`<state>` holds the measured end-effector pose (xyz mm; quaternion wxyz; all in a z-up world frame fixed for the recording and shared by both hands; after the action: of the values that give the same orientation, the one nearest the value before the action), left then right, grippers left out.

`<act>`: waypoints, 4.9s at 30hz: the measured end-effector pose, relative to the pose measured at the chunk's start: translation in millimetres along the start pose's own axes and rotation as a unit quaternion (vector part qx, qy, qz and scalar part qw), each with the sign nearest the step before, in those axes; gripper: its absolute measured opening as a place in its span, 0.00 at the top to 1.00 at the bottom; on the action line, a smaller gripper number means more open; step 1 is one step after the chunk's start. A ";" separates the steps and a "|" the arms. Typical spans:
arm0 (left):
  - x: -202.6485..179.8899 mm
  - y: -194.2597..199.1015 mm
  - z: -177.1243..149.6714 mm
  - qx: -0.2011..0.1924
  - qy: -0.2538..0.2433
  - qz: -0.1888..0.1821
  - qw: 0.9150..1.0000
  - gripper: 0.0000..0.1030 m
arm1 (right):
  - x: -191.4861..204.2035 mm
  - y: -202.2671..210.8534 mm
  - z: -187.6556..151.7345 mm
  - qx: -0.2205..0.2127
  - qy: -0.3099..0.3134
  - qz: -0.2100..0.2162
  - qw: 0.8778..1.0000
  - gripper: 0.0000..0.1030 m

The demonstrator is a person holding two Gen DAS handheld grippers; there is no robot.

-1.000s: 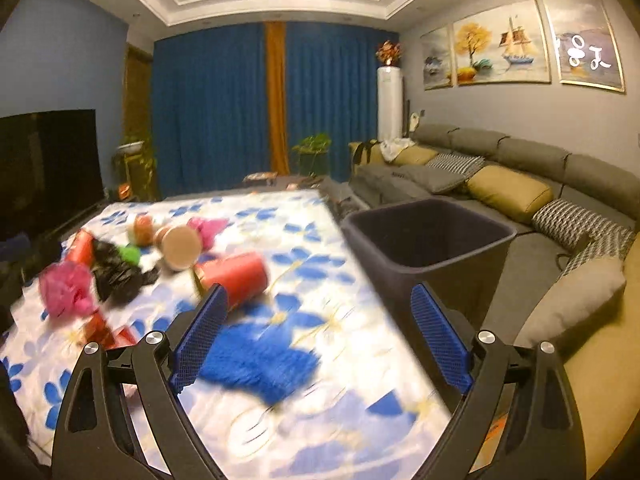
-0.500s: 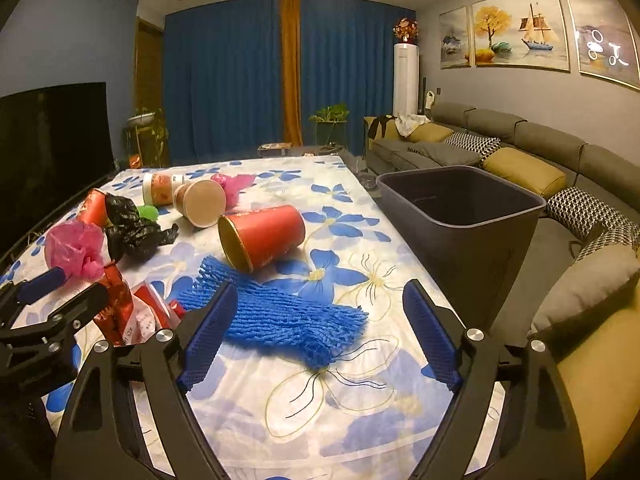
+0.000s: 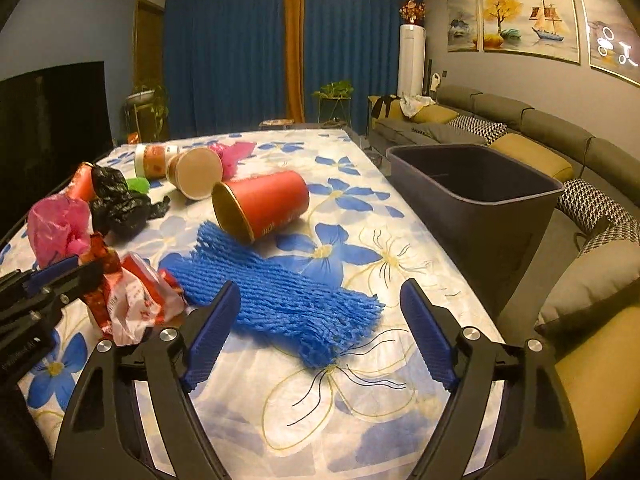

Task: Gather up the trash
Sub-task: 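Grasp the red snack wrapper with the left tool while the right tool grasps the blue foam net, then carry the red wrapper and blue foam net over the grey bin, then open both tools to drop the wrapper and foam net into the bin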

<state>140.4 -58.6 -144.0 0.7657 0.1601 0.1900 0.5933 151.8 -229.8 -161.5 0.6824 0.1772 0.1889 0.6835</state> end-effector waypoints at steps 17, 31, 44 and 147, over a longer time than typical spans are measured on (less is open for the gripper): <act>1.3 34.6 32.0 -0.055 -0.005 0.003 0.998 0.87 | 7.8 -26.4 -14.5 0.085 0.022 0.010 0.996 0.41; 6.1 41.7 40.6 -0.065 -0.003 0.008 0.998 0.87 | 14.5 -34.2 -21.3 0.114 0.026 0.038 0.992 0.86; 3.2 41.7 48.5 -0.073 -0.007 0.009 0.997 0.87 | 5.4 -8.8 -1.9 0.062 0.012 0.054 0.997 0.91; -247.5 -203.6 177.9 -0.043 -0.074 -0.140 0.986 0.45 | -250.7 -42.1 157.2 -0.113 -0.145 -0.132 0.974 0.53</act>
<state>343.2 -351.9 -58.8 0.8594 0.1423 0.1276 0.4743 268.2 -478.0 -42.6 0.8021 0.1697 0.0316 0.5717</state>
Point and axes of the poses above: each gripper's, at about its wrist camera, not at the fingertips, and y roughly against the way its jaws point, x to its left, z to its top, the point moved 7 cm from there along -y, roughly the way its jaws point, and after that the axes turned 4 degrees about -x, right-handed, at the moved point
